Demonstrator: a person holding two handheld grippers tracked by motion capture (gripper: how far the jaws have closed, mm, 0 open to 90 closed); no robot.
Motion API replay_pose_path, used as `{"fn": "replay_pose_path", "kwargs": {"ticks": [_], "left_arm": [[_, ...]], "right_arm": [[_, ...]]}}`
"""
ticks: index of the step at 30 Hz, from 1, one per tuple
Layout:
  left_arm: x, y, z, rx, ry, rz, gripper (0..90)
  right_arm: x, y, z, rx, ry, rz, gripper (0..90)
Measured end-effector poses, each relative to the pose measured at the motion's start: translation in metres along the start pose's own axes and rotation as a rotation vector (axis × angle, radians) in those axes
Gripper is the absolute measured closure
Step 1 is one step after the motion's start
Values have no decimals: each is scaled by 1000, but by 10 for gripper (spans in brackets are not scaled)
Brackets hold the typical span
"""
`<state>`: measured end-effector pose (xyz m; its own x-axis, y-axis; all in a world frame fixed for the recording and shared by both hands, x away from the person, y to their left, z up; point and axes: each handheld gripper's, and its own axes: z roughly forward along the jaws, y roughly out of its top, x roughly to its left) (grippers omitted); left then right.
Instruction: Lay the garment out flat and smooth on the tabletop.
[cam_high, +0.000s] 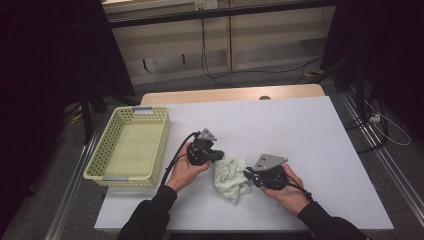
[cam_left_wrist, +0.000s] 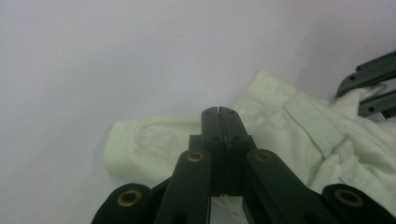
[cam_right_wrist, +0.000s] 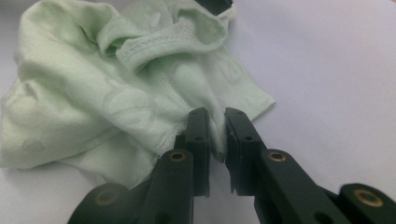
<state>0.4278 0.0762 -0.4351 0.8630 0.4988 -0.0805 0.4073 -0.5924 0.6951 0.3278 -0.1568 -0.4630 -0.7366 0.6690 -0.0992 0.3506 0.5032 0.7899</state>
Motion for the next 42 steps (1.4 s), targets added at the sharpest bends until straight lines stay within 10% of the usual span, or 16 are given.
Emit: {"fn": "replay_pose_path", "kwargs": {"ticks": [12,20,29,38,42], "left_arm": [[7,-5,-15,-54,21,-33,807],[1,-19,-5,71,65,28,754],[0,-40,-19,62,28,30,809],[0,-46,-21,43,14,10,766],[-1,-45,-20,37,29,12,733]], "right_arm": [[-5,2,-4,-14,12,37,722],[-13,12,-12,-72,-11,76,657],[-24,27,27,-6,-58,71,630],[-31,32,55,63,7,135,564],[-30,32,54,63,31,152,720]]}}
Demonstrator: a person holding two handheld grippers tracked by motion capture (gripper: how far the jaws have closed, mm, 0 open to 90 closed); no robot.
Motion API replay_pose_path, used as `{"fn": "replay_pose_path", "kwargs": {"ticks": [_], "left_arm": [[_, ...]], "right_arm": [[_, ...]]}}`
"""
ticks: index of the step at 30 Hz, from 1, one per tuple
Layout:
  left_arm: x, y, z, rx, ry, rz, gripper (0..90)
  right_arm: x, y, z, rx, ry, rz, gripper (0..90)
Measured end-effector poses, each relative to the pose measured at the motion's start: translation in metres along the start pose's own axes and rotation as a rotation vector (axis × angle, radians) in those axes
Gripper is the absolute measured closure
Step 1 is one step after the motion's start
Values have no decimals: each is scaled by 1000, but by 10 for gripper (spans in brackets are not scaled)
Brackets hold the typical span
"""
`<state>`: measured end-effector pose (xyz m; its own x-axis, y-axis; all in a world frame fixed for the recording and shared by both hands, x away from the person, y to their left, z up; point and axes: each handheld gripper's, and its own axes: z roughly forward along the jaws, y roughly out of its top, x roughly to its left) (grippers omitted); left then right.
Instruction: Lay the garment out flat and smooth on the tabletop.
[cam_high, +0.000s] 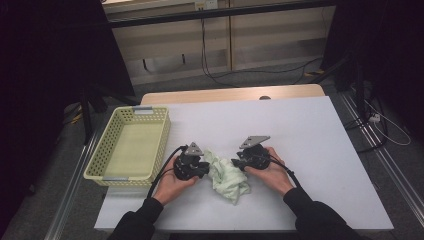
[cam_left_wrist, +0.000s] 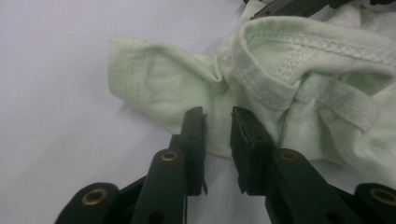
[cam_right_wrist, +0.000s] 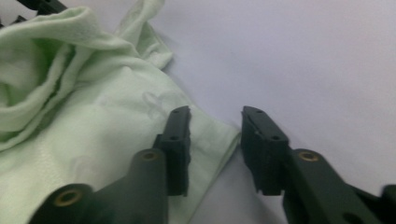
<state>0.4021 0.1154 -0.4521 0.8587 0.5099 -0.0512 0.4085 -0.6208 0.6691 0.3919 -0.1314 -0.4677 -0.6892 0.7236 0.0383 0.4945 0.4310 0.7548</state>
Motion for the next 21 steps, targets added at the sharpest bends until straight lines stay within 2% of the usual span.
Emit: {"fn": "replay_pose_path", "kwargs": {"ticks": [3,4,5,7,13,21], "left_arm": [[0,0,0,2,20,6,684],[1,0,0,4,36,4,645],[1,0,0,4,32,3,623],[2,0,0,3,33,-2,624],[2,-1,0,-2,24,-9,625],[0,0,0,-4,11,-8,699]], "right_arm": [[4,0,-1,3,19,-38,858],[6,1,-3,10,18,-49,878],[7,0,-5,15,12,-62,887],[7,-2,-9,20,2,-71,893],[-1,-10,-30,-32,-51,-54,900],[-10,-21,-51,-42,-83,-46,900]]}}
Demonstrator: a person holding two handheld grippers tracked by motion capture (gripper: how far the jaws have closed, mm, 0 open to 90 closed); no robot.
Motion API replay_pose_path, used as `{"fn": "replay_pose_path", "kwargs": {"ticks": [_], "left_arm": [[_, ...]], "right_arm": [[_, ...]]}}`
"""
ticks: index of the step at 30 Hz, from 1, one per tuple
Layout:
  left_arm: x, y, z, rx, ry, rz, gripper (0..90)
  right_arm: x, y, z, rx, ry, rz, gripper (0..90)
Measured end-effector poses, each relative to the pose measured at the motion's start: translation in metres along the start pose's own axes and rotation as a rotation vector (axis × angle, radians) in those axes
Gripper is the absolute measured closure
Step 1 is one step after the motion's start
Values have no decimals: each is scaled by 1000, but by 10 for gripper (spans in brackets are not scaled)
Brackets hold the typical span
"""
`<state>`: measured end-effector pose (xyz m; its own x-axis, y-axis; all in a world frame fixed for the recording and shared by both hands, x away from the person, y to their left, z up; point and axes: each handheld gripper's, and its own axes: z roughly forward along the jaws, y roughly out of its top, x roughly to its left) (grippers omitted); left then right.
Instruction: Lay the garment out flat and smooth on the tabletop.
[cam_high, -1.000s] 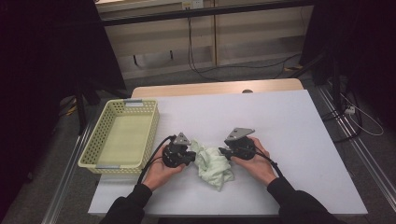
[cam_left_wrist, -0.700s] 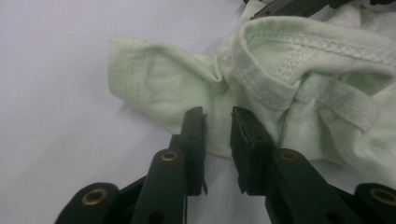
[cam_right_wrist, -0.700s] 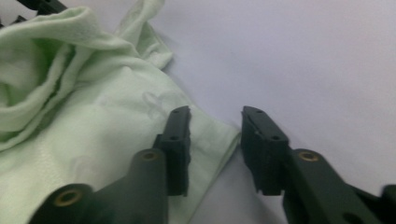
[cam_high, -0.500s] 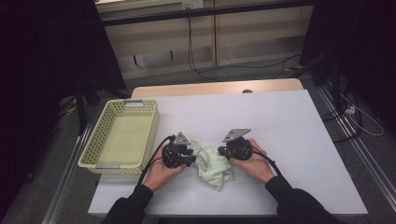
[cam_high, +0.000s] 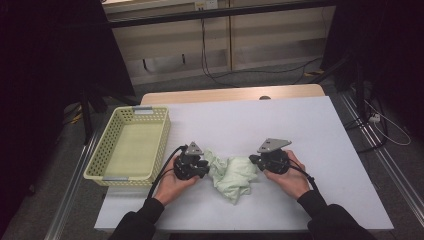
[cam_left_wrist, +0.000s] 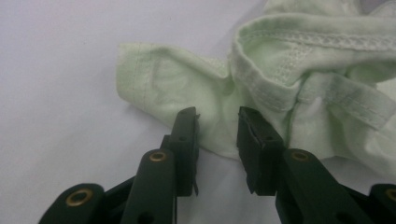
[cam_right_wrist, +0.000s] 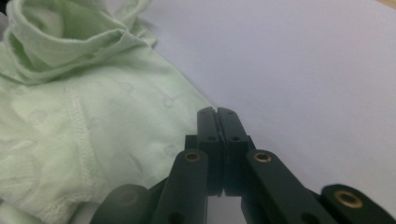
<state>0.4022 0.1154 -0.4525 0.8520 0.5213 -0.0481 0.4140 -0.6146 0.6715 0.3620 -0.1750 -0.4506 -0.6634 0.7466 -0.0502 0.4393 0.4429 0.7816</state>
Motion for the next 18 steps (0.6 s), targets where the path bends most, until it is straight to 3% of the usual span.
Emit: {"fn": "replay_pose_path", "kwargs": {"ticks": [5,6,8,12,18], "left_arm": [[-3,0,0,1,-34,-15,840],[-5,1,1,5,-25,-1,874],[-7,2,1,10,-13,-2,887],[-9,2,1,2,-40,-32,893],[-29,5,3,5,-84,-21,894]], "right_arm": [[-9,-10,-15,-2,-25,17,900],[-10,-13,-18,-1,-31,19,900],[-13,-19,-24,3,-41,29,900],[-19,-29,-36,3,-66,40,900],[-30,-43,-52,8,-106,64,900]]}}
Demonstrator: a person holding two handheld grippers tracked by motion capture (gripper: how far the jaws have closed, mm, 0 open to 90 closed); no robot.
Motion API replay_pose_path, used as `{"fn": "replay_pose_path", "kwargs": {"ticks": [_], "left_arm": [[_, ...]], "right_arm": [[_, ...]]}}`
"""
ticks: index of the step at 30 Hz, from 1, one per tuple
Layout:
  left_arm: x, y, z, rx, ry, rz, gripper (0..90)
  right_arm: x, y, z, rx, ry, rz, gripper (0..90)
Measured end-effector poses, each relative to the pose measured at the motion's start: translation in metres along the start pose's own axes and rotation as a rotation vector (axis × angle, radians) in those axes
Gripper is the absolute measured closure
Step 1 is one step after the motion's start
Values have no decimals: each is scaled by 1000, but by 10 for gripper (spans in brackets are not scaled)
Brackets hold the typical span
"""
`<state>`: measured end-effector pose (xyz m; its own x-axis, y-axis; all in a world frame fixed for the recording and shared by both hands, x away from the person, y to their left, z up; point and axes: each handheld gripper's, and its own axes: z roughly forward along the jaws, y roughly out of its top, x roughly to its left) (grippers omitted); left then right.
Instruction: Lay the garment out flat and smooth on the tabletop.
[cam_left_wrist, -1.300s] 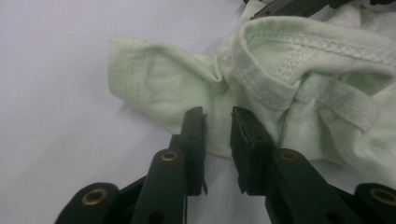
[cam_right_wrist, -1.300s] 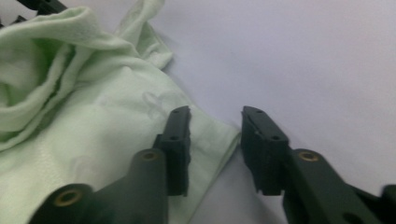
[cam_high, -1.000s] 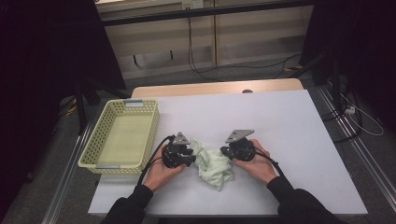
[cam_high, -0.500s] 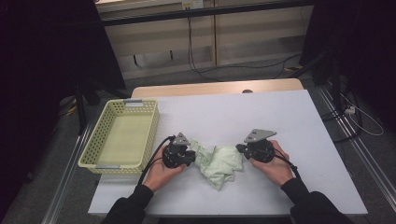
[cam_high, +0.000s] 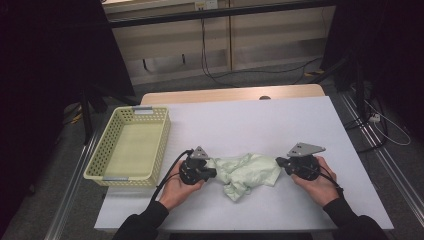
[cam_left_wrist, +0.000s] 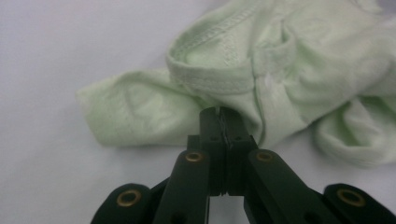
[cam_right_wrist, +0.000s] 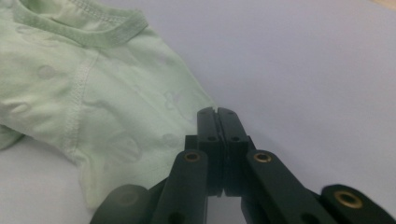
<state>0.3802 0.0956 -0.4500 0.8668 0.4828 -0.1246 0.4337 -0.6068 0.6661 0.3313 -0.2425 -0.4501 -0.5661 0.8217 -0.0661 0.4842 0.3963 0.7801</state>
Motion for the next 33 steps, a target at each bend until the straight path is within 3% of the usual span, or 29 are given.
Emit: {"fn": "replay_pose_path", "kwargs": {"ticks": [5,10,12,16,21,24,27,31,33], "left_arm": [[-11,1,0,-5,-31,-1,892],[-10,1,0,-13,-21,-6,874],[-7,1,-2,-21,-19,-4,809],[-4,4,-8,-52,29,5,651],[4,10,-12,-86,101,27,519],[10,16,-10,-94,100,22,509],[13,22,-6,-92,80,22,549],[14,21,2,-80,68,12,580],[13,18,4,-65,78,25,579]], "right_arm": [[-10,-11,-9,16,-36,19,900],[-18,-17,-14,29,-68,41,899],[-19,-18,-12,35,-69,41,895],[-18,-16,-8,23,-45,45,831],[-16,-6,-10,-50,22,69,731],[-10,2,-3,-63,47,52,707],[-6,12,11,-35,64,38,638],[-5,23,29,-19,102,97,597],[-5,25,35,4,106,101,555]]}}
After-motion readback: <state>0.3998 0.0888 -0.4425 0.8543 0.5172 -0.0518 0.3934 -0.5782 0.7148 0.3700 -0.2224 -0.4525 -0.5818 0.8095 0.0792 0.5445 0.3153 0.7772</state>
